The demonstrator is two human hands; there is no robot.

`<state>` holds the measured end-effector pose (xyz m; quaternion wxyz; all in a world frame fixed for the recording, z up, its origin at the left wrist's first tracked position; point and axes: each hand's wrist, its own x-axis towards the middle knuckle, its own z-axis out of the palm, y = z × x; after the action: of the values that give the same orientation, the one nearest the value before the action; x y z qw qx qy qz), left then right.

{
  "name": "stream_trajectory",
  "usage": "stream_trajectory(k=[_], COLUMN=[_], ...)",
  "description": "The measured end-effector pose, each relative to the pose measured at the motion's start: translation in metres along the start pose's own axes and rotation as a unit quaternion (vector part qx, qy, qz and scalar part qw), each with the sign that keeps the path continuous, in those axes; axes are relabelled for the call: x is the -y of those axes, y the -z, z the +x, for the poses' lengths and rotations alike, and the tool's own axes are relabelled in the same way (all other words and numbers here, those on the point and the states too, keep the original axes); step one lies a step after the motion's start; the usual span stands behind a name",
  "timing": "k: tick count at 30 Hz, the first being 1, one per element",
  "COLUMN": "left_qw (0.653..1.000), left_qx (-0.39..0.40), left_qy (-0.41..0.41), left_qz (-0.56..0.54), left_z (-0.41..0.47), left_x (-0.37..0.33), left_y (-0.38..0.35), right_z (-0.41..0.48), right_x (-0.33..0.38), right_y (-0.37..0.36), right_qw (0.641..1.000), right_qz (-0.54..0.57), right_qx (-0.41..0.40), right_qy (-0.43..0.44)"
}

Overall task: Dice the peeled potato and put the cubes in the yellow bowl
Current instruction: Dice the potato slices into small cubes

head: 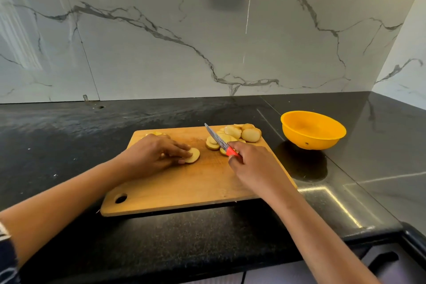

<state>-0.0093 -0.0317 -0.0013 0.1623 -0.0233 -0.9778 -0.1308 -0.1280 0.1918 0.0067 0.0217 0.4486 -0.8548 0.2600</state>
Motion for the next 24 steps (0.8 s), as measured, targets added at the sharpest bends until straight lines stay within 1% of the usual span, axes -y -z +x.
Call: stream_trajectory(k=[3,6,9,16,20,24], left_qw=[0.996,0.986,0.984,0.988,0.985,0.985], left_qx=[-0.080,-0.126,-0.120,-0.102,-0.125,-0.139], left_qy=[-0.005,-0.032,-0.039,-0.055,-0.073,-0.078], left_qz=[0.036,0.101,0.125,0.097,0.093,0.063], left_z=[0.004,0.004,0.002,0.003,0.004,0.004], left_x=[-0.003,-0.009,-0.013,-0.014,-0.014,-0.014], left_y=[-0.012,-0.021,-0.021,-0.019,-0.019,-0.019], right_z=[-0.004,-0.010,-0.012,-0.012,-0.013,-0.012], right_x=[0.006,0.012,0.017,0.017,0.019,0.018], right_y=[0.000,-0.005,-0.012,-0.016,-0.018,-0.019], right_qw=[1.000,0.998,0.998,0.996,0.997,0.996], right_qz=[-0.026,-0.050,-0.053,-0.039,-0.030,-0.034], right_qx=[0.014,0.021,0.013,-0.010,-0.005,-0.002], right_qy=[0.002,0.015,0.037,0.074,0.074,0.081])
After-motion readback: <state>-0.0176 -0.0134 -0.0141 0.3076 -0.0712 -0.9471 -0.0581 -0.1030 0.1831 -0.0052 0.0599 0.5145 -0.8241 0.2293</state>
